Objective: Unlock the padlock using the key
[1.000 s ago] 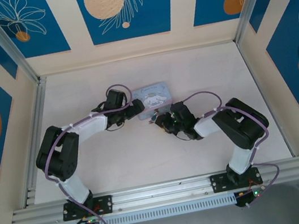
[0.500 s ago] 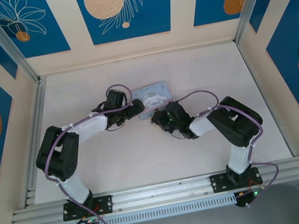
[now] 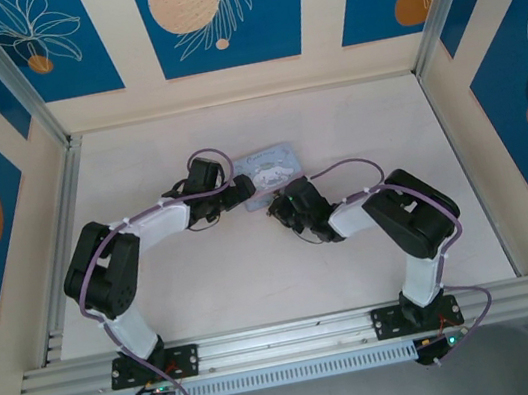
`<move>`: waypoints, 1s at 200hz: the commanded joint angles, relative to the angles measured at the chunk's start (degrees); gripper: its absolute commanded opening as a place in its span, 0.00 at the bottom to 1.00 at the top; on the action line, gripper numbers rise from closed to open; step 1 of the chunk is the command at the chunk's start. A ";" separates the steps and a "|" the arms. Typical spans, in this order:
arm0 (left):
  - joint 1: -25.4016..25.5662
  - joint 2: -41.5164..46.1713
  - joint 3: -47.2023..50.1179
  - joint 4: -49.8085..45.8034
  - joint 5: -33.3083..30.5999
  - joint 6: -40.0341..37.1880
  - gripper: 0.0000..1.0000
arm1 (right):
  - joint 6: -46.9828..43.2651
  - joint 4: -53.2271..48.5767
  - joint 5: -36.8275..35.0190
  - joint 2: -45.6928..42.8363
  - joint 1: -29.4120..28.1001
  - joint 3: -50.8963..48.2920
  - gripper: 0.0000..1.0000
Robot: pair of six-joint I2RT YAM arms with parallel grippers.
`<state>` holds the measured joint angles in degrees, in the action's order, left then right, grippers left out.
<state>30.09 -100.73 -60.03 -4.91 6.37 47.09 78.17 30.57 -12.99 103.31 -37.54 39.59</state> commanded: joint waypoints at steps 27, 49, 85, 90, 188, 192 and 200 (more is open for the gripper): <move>0.87 -2.09 1.65 -3.09 0.84 0.46 1.00 | 1.47 -4.98 -4.49 1.53 0.02 -0.05 0.00; 0.91 -2.50 1.99 -3.16 0.79 1.66 1.00 | 3.57 -3.06 -5.08 1.07 0.10 -0.61 0.00; 0.94 -3.33 2.29 -3.78 0.77 2.46 1.00 | 7.07 -1.08 -6.48 0.15 0.36 0.09 0.00; 0.87 -3.46 2.29 -3.91 0.68 2.53 1.00 | 7.39 -1.15 -6.69 0.03 0.59 0.25 0.00; 0.89 -7.11 0.18 -7.04 1.48 2.90 1.00 | 3.83 -4.14 1.68 -0.26 10.79 5.66 0.00; 0.91 -7.19 0.25 -7.00 1.49 2.92 1.00 | 3.64 -4.27 1.88 -0.57 11.01 5.37 0.00; 0.94 -7.19 0.21 -6.92 1.54 2.88 1.00 | 3.17 -4.29 2.15 -1.20 11.40 4.47 0.00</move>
<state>30.13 -103.72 -61.45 -2.33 8.14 50.70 83.96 27.11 -13.23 103.31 -26.85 43.90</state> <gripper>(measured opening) 0.998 0.076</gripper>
